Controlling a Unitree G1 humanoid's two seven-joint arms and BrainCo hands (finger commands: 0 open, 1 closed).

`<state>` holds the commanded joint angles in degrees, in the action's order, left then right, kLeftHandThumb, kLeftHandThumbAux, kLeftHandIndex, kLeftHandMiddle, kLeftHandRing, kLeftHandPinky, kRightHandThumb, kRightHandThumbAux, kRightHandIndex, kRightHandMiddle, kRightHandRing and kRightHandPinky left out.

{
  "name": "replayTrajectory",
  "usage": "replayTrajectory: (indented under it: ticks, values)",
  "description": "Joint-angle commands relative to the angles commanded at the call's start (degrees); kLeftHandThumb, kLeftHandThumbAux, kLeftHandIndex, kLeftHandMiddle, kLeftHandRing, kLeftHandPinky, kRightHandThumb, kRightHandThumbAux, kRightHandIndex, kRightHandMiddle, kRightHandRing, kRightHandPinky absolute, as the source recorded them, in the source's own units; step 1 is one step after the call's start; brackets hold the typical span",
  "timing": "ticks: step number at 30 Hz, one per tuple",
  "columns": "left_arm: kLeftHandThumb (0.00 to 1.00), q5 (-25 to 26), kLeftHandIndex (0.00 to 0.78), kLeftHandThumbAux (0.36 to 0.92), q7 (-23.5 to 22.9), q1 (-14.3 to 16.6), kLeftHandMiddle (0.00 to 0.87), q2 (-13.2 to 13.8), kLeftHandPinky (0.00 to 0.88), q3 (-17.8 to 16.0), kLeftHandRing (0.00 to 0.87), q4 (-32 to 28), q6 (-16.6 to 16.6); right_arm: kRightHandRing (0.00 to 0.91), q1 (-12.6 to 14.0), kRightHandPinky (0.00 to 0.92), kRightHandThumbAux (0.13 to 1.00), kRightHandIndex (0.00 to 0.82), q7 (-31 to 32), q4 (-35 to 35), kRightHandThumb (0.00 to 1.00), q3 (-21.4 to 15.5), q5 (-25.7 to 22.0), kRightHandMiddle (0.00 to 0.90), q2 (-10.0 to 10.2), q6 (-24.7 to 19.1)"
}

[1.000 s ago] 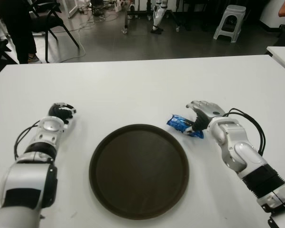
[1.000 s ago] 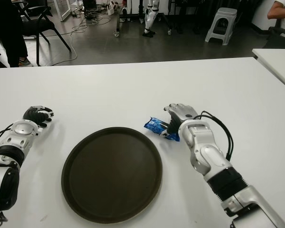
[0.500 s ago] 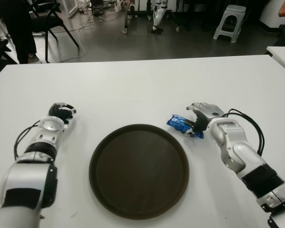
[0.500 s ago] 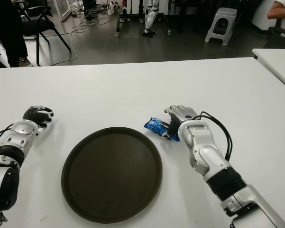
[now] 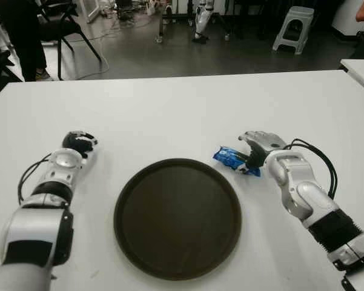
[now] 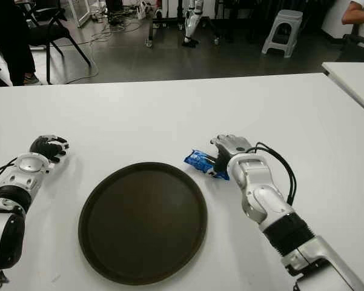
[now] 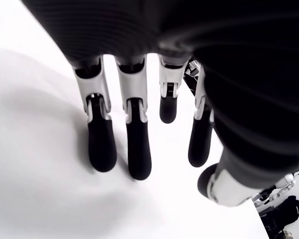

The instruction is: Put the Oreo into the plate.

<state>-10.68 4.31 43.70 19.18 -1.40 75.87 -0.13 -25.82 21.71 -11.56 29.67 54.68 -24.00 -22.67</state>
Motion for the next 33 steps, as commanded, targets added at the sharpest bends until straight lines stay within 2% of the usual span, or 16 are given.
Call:
replayTrajectory:
  ticks: [13, 27, 33]
  values:
    - [0.672, 0.24, 0.398, 0.725, 0.08, 0.17, 0.119, -0.13, 0.19, -0.39, 0.155, 0.09, 0.57, 0.0, -0.29, 0.0, 0.612, 0.0, -1.1, -0.91, 0.043, -0.04, -0.33, 0.0, 0.34, 0.64]
    - [0.668, -0.38, 0.397, 0.727, 0.47, 0.07, 0.135, -0.08, 0.175, 0.24, 0.165, 0.12, 0.28, 0.0, -2.2, 0.008, 0.603, 0.0, 2.05, -1.73, 0.037, -0.27, -2.03, 0.0, 1.48, 0.95]
    - [0.671, -0.03, 0.397, 0.728, 0.41, 0.04, 0.131, -0.17, 0.17, -0.07, 0.157, 0.14, 0.02, 0.006, -3.06, 0.091, 0.602, 0.0, 4.73, -2.28, 0.004, -0.9, -3.98, 0.0, 1.94, 1.29]
